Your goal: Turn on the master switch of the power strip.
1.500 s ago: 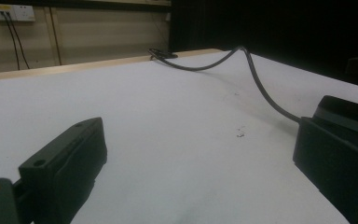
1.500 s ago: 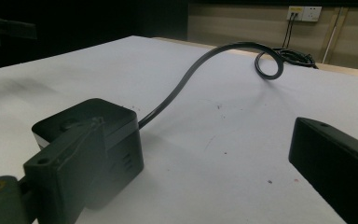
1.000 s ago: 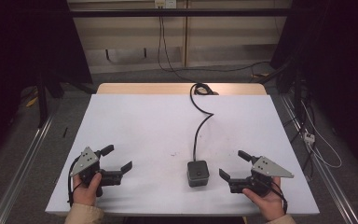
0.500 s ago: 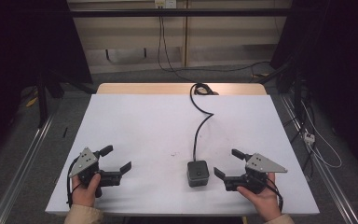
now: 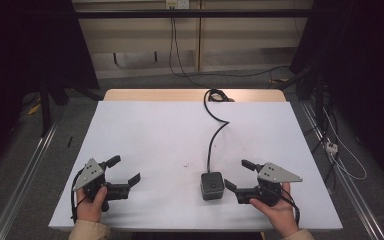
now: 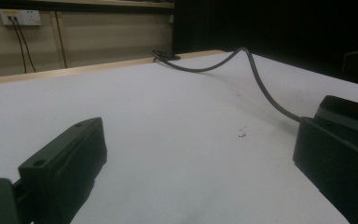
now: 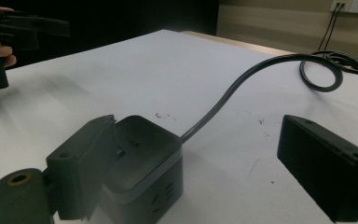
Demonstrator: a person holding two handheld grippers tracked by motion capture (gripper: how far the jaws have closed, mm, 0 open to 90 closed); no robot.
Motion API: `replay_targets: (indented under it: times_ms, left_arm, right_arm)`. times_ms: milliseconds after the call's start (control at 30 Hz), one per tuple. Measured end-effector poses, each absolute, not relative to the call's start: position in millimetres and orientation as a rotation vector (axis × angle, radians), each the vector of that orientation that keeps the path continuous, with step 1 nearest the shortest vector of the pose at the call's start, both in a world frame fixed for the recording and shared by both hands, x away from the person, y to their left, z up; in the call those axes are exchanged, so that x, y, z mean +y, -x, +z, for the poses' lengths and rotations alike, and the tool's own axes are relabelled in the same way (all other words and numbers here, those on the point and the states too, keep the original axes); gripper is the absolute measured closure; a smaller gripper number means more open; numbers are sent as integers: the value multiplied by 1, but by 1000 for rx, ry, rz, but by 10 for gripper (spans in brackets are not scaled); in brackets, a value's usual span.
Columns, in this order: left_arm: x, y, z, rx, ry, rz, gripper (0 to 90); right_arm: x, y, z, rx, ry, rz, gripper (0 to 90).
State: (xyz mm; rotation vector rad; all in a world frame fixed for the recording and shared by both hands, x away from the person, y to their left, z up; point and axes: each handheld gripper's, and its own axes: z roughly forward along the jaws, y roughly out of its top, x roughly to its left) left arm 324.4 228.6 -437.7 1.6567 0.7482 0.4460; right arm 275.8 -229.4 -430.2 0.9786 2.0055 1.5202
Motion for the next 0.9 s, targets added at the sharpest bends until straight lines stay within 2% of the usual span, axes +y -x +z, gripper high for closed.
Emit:
replay_targets:
  times_ms: [333, 433, 900]
  left_arm:
    - [232, -325, -439, 754, -1654, 451, 23]
    - [231, -325, -439, 761, -1647, 449, 23]
    - [231, -324, -439, 754, -1656, 453, 23]
  right_arm:
    - [-223, -281, -430, 2049, -984, 1535, 150]
    - [-223, -281, -429, 2072, -988, 1546, 213]
    - [-219, -283, -427, 2119, -997, 1573, 309]
